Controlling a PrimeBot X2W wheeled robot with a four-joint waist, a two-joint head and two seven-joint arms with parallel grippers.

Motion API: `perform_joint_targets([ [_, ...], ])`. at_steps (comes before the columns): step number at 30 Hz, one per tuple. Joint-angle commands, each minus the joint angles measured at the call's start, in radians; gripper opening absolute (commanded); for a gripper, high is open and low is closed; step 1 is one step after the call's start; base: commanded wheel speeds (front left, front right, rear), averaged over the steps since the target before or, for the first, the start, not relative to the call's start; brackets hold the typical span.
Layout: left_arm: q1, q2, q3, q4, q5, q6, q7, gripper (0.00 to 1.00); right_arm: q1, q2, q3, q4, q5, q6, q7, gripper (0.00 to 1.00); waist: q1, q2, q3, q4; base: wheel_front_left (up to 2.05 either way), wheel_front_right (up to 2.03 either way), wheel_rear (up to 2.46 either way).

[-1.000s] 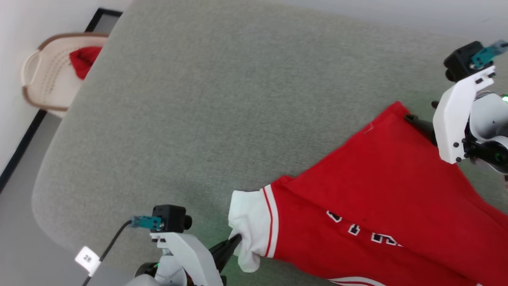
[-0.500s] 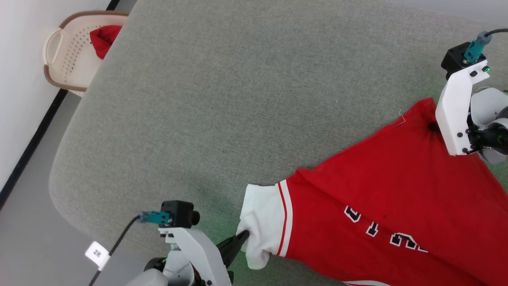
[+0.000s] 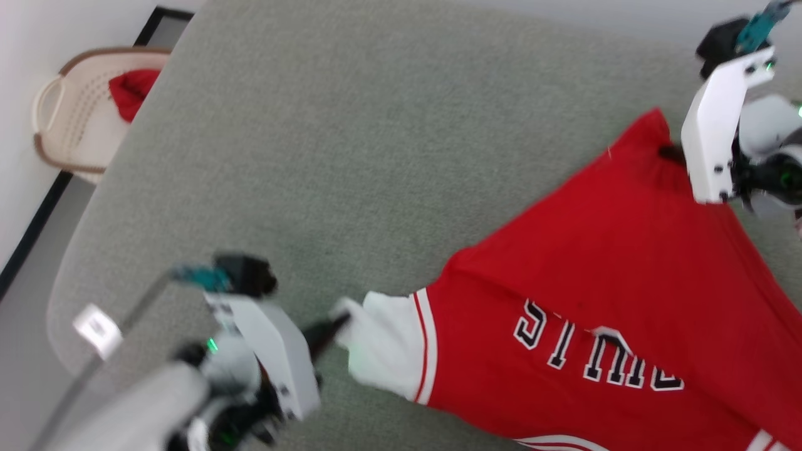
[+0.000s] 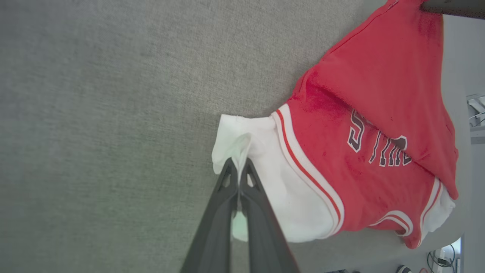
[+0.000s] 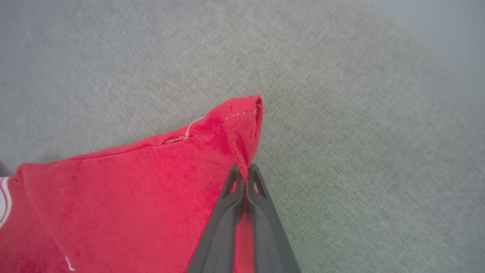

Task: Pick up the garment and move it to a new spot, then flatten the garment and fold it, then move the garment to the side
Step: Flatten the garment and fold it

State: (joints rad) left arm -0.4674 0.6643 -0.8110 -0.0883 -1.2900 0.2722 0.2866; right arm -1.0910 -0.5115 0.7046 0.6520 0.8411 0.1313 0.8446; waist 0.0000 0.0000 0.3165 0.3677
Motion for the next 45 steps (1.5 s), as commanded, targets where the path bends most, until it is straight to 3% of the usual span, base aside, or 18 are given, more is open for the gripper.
perform_joint_targets([
  [1, -0.039, 0.02, 0.008, -0.014, 0.016, 0.008, 0.021, 0.0, -0.016, 0.001, -0.007, -0.006, 0.009, -0.001, -0.018, 0.0, 0.0, 0.0, -0.037, -0.033, 0.0, 0.0, 0.0],
  [6, -0.206, 0.081, 0.022, -0.031, 0.041, 0.001, 0.151, 0.0, -0.052, -0.013, -0.009, -0.034, 0.025, -0.001, -0.07, 0.0, 0.0, 0.0, -0.092, -0.065, 0.0, 0.0, 0.0],
  [12, -0.423, 0.113, 0.032, 0.081, 0.085, -0.034, 0.283, 0.0, -0.112, -0.011, -0.02, -0.046, -0.007, -0.001, -0.16, 0.0, 0.0, 0.0, -0.152, -0.121, 0.0, 0.0, 0.0],
  [21, -0.711, 0.052, 0.021, 0.344, 0.163, -0.131, 0.368, 0.0, -0.218, 0.048, -0.067, 0.046, -0.104, -0.001, -0.331, 0.0, 0.0, 0.0, -0.219, -0.199, 0.0, 0.0, 0.0],
  [30, -0.95, -0.027, 0.021, 0.607, 0.27, -0.232, 0.28, 0.0, -0.319, 0.114, -0.119, 0.154, -0.194, -0.001, -0.487, 0.0, 0.0, 0.0, -0.246, -0.271, 0.0, 0.0, 0.0],
  [45, -1.261, -0.101, 0.028, 0.924, 0.396, -0.332, 0.068, 0.0, -0.44, 0.161, -0.164, 0.254, -0.253, -0.001, -0.609, 0.0, 0.0, 0.0, -0.167, -0.354, 0.0, 0.0, 0.0],
])
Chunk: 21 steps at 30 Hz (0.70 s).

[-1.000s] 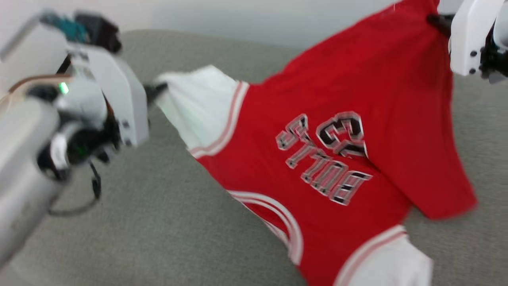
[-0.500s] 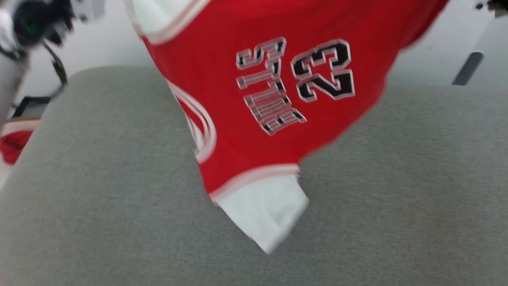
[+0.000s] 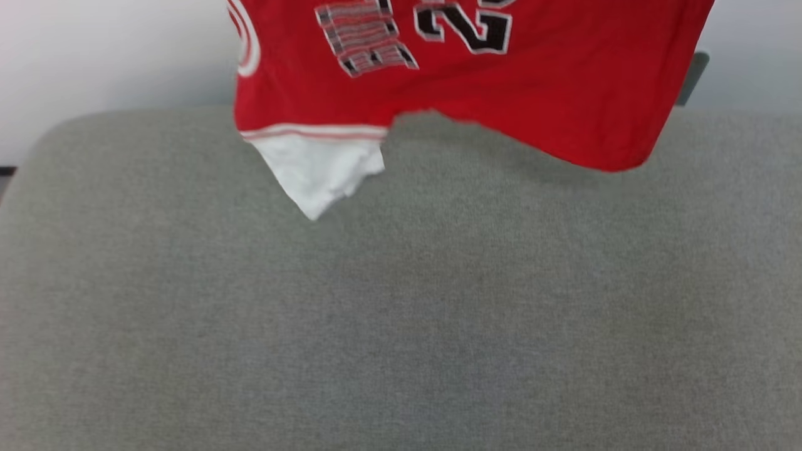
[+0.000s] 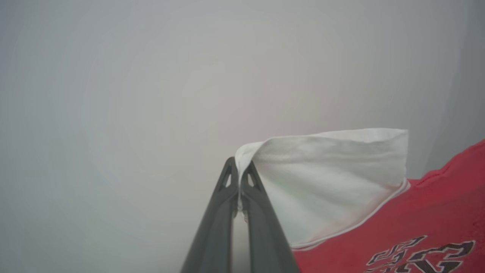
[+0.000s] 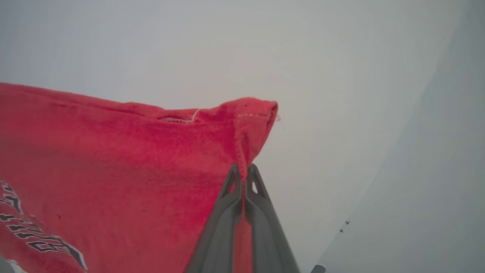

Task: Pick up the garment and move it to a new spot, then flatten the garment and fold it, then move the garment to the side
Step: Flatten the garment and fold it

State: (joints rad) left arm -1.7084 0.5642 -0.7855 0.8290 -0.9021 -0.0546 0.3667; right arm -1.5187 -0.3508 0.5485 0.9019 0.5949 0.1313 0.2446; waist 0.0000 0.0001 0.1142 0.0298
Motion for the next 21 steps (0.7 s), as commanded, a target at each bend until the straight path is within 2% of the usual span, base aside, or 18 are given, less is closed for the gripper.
perform_joint_targets([
  [1, -0.037, -0.004, 0.005, 0.019, 0.01, -0.007, -0.02, 0.0, -0.022, -0.001, -0.012, 0.007, -0.009, -0.001, -0.009, 0.0, 0.0, -0.0001, 0.053, -0.019, 0.0, 0.0, 0.0],
  [10, -0.202, -0.001, 0.021, 0.107, 0.051, -0.031, -0.136, 0.0, -0.117, -0.005, -0.055, 0.014, -0.079, -0.001, -0.089, 0.0, 0.0, -0.0001, 0.273, -0.048, 0.0, 0.0, 0.0],
  [17, -0.355, -0.017, 0.03, 0.141, 0.107, -0.034, -0.308, 0.0, -0.21, 0.025, -0.114, 0.048, -0.247, -0.001, -0.316, 0.0, 0.0, -0.0001, 0.476, -0.059, 0.0, 0.0, 0.0],
  [18, -0.355, -0.017, 0.03, 0.141, 0.107, -0.034, -0.308, 0.0, -0.21, 0.025, -0.114, 0.048, -0.247, -0.001, -0.316, 0.0, 0.0, -0.0001, 0.476, -0.059, 0.0, 0.0, 0.0],
  [21, -0.413, -0.038, 0.028, 0.154, 0.127, -0.044, -0.387, 0.0, -0.246, 0.046, -0.152, 0.074, -0.334, -0.001, -0.42, 0.0, 0.0, -0.0001, 0.55, -0.048, 0.0, 0.0, 0.0],
])
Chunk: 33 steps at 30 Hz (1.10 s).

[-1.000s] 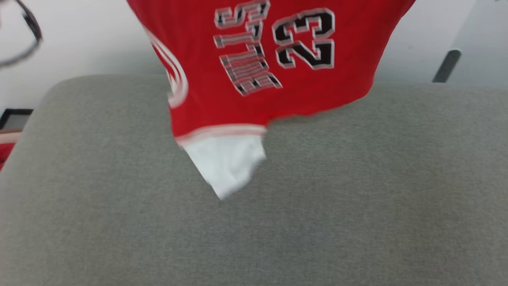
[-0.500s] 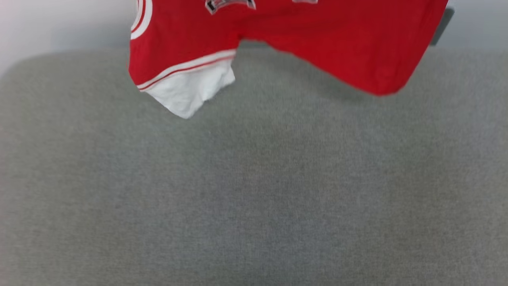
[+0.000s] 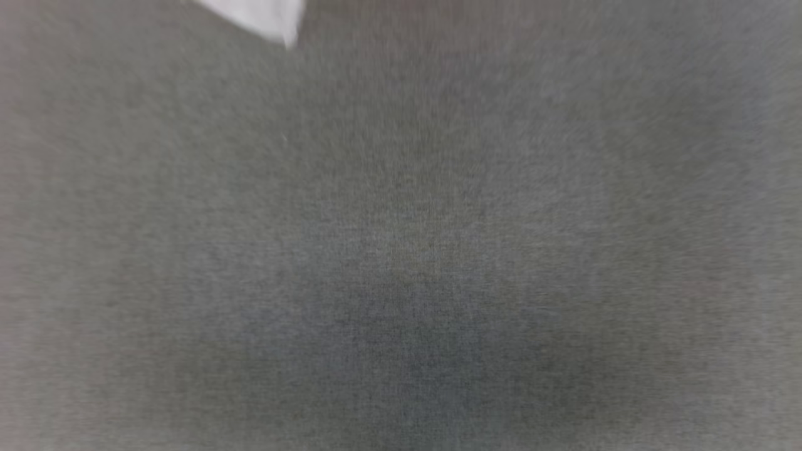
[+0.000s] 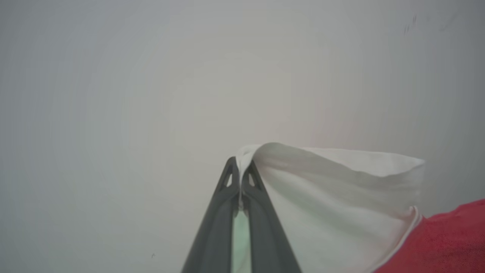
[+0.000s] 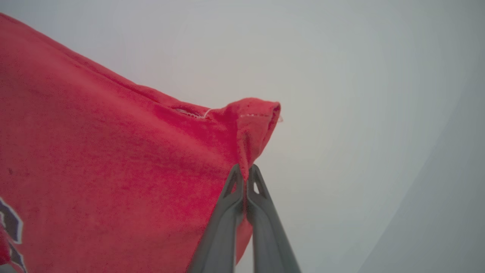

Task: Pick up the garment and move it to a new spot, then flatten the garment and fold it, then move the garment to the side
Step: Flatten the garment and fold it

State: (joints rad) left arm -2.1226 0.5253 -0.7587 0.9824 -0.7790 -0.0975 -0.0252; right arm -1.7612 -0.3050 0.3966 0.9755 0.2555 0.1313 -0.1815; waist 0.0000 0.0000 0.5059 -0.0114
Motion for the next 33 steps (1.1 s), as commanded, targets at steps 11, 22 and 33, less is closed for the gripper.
perform_joint_targets([
  [11, -0.009, -0.08, -0.023, 0.055, -0.014, -0.032, -0.202, 0.0, -0.007, 0.062, -0.175, 0.037, -0.266, -0.001, -0.083, 0.0, 0.0, 0.0, 0.345, 0.078, 0.0, 0.0, 0.0],
  [22, 0.193, -0.109, -0.068, 0.061, -0.126, -0.034, -0.209, 0.0, 0.081, 0.11, -0.226, 0.091, -0.324, -0.001, -0.085, 0.0, 0.0, 0.0, 0.32, 0.125, 0.0, 0.0, 0.0],
  [33, 0.484, -0.012, -0.178, -0.165, -0.307, -0.033, -0.07, 0.0, 0.258, 0.048, -0.074, 0.058, -0.133, -0.001, -0.085, 0.0, 0.0, 0.0, 0.134, 0.16, 0.0, 0.0, 0.0],
])
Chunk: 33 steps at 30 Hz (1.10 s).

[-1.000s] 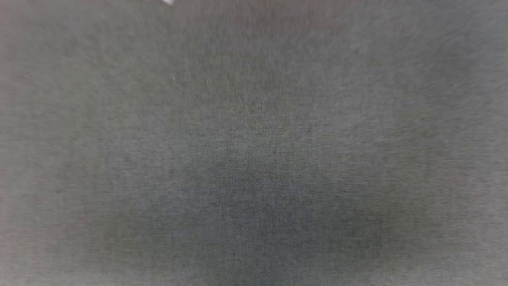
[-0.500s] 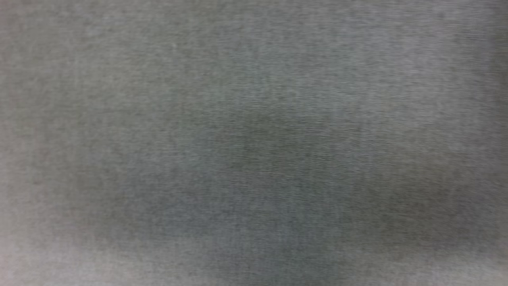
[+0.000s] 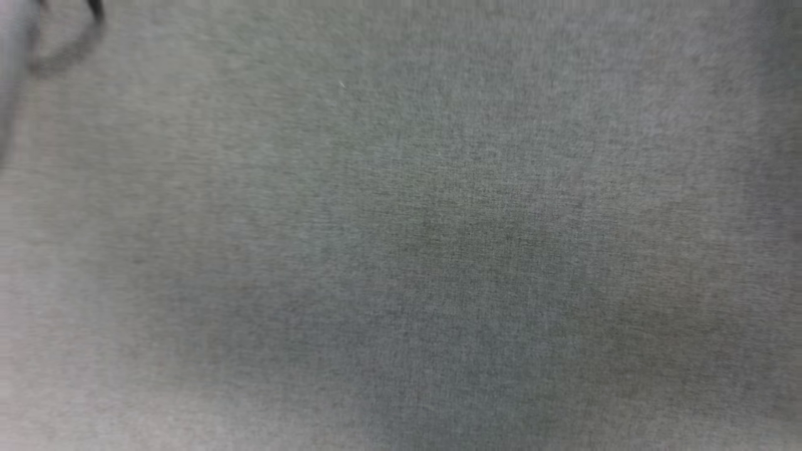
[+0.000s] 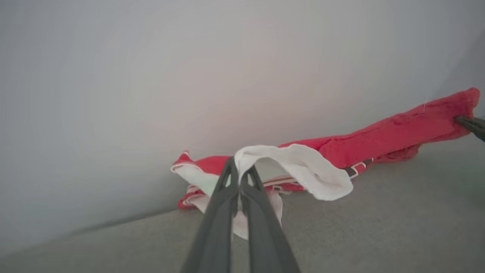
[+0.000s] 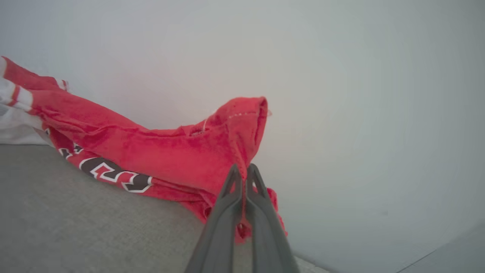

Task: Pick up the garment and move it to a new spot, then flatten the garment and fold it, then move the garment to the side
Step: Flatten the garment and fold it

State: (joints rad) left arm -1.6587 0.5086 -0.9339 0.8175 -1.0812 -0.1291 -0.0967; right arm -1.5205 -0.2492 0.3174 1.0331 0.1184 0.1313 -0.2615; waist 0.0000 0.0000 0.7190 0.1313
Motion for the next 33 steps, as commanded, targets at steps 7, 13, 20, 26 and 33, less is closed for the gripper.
perform_joint_targets([
  [7, 0.294, 0.104, -0.049, -0.175, -0.103, 0.01, 0.076, 0.0, 0.251, -0.114, 0.133, -0.111, 0.228, -0.001, 0.015, 0.0, 0.0, 0.0, -0.244, 0.025, 0.0, 0.0, 0.0],
  [13, 0.584, 0.249, -0.063, -0.454, -0.208, 0.133, 0.112, 0.0, 0.505, -0.238, 0.219, -0.311, 0.42, -0.001, 0.086, 0.0, 0.0, 0.0, -0.358, 0.016, 0.0, 0.0, 0.0],
  [20, 0.928, 0.424, -0.096, -0.882, -0.336, 0.377, 0.095, 0.0, 0.824, -0.385, 0.2, -0.535, 0.543, -0.001, 0.135, 0.0, 0.0, 0.0, -0.427, 0.016, 0.0, 0.0, 0.0],
  [26, 1.152, 0.522, -0.109, -1.109, -0.431, 0.556, 0.016, 0.0, 1.071, -0.413, 0.136, -0.668, 0.54, -0.001, 0.167, 0.0, 0.0, 0.0, -0.455, 0.007, 0.0, 0.0, 0.0],
  [33, 1.334, 0.573, -0.103, -1.25, -0.544, 0.671, -0.08, 0.0, 1.33, -0.388, 0.028, -0.813, 0.507, -0.001, 0.223, 0.0, 0.0, 0.0, -0.474, 0.002, 0.0, 0.0, 0.0],
])
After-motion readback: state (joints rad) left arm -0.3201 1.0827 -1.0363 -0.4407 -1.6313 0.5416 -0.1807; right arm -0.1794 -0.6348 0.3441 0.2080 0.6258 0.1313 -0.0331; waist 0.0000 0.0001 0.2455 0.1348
